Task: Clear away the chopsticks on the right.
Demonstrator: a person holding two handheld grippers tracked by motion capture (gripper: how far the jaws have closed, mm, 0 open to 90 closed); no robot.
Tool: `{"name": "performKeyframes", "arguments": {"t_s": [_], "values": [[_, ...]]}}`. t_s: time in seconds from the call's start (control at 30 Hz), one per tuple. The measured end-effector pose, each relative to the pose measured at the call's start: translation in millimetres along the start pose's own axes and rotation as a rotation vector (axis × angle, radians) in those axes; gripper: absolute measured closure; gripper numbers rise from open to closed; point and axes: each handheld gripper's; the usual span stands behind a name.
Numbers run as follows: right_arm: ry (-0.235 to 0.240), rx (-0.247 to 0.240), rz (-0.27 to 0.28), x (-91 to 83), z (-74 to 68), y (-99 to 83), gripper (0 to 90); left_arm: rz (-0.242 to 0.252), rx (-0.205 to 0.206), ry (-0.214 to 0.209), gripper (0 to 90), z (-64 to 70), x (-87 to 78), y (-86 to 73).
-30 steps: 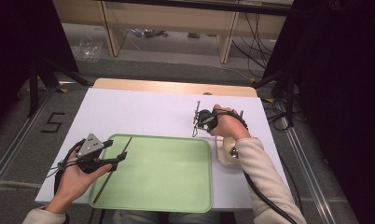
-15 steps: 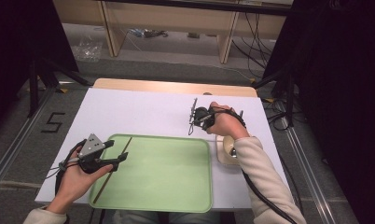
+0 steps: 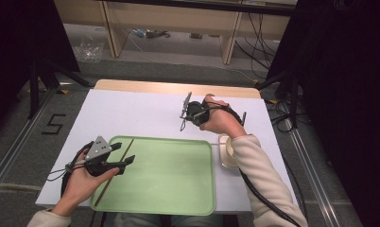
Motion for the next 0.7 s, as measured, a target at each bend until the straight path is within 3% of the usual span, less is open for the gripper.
{"name": "performKeyframes", "arguments": {"t_s": [0.1, 0.2, 0.27, 0.33, 0.37, 0.53, 0.57, 0.7], "values": [[0.002, 0.000, 0.034, -5.8, -1.7, 5.3, 87.1, 0.006, 0.009, -0.023, 31.5, 2.7, 4.9, 2.1], [0.010, 0.041, 0.052, -11.9, -5.4, 10.4, 87.2, 0.011, 0.015, -0.038, 31.6, 5.2, 9.4, 3.9], [-0.009, 0.025, 0.095, -14.7, -3.5, 12.2, 87.2, 0.024, 0.003, -0.051, 31.8, 6.9, 12.1, 5.2], [0.002, 0.043, 0.114, -19.3, -3.6, 14.3, 87.2, 0.031, 0.008, -0.057, 31.8, 7.4, 13.6, 7.6], [0.000, 0.053, 0.113, -21.6, -4.9, 16.0, 87.1, 0.037, 0.010, -0.056, 31.9, 7.9, 14.1, 8.6], [-0.009, 0.008, 0.084, -19.8, -4.2, 18.0, 87.2, 0.045, 0.013, -0.055, 32.3, 8.3, 14.9, 9.9], [0.001, 0.023, 0.077, -19.6, -5.5, 18.6, 87.1, 0.046, 0.013, -0.053, 32.4, 8.0, 14.9, 10.0], [0.010, 0.016, 0.089, -15.9, -6.7, 23.0, 87.1, 0.061, -0.016, -0.065, 33.0, 9.4, 18.5, 11.2]]}}
Point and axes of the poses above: each handheld gripper's, and its own axes: x roughly forward along the jaws, y roughly out of its top, z roughly to its right
